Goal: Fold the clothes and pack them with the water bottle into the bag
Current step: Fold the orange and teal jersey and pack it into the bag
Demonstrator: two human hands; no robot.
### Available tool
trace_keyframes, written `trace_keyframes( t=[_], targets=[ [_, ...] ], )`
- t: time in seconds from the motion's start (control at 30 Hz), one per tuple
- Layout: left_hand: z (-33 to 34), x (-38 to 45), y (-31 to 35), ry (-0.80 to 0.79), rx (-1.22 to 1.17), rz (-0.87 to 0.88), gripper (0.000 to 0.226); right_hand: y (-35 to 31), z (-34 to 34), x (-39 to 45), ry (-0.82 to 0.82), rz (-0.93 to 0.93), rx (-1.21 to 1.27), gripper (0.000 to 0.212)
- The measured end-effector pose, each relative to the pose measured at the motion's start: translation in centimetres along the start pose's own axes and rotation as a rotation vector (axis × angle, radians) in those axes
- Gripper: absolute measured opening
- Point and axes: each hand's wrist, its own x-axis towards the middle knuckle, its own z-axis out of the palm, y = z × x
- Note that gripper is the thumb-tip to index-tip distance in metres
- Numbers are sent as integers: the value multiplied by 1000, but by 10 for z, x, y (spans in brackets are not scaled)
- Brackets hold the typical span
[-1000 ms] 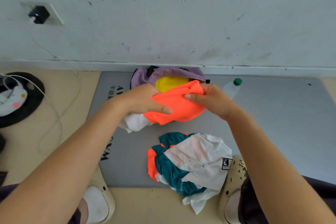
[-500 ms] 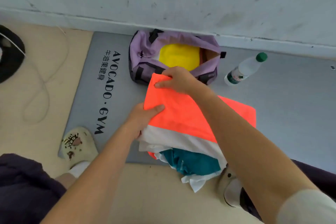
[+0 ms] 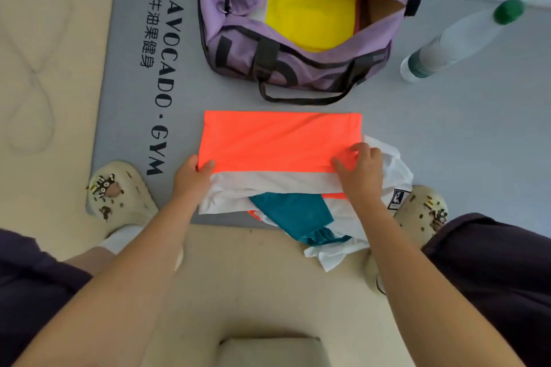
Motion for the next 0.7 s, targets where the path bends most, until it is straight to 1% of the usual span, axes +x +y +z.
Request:
trace_keyframes(
  t=[0.07,0.1,0.13,0.17,0.2,0.23,0.27,0.3,0.33,0.4,0.43,0.5,0.53,0.57,0.6,0.63,0.67,0.7],
  targets=[
    [-2,-5,-3,74,52,19,16,9,1,-5,-32,125,52,65],
    [-2,-10,-2,99,57,22,20,12,0,-5,-45,193,90,71],
    [0,-17,-2,129,62,30,32,14,-2,-4,-59,258,138,69],
    [2,-24,-1,177,101,64,45,15,-3,-2,-87,311,187,60],
    [5,-30,2,229,179,143,55,16,-4,-1,-131,349,219,46],
    [9,-36,4,255,275,267,59,18,-6,0,-172,359,245,40],
    [14,-40,8,226,368,401,61,20,-6,0,-204,355,279,44],
    [20,-44,10,143,452,507,61,22,-8,-1,-217,352,318,46],
    [25,-47,12,37,524,562,61,23,-11,-3,-215,358,359,44],
    [33,-48,11,-147,632,535,59,28,-18,-5,-199,354,372,35],
    [34,-47,9,-194,659,501,59,31,-21,-7,-175,345,332,31],
    [33,-49,9,-211,643,474,57,38,-25,-14,-82,342,212,23],
    [32,-51,12,-184,609,495,55,40,-25,-18,-47,340,183,23],
    [32,-54,16,-135,569,553,51,38,-25,-22,-61,331,190,26],
    [34,-56,21,-91,540,628,44,33,-21,-27,-125,314,228,31],
    [37,-59,25,-75,514,702,38,26,-16,-32,-224,295,257,36],
    [41,-62,30,-107,495,757,35,18,-10,-37,-323,266,242,40],
    [44,-64,34,-175,482,781,35,11,-3,-42,-387,226,176,44]
  ],
)
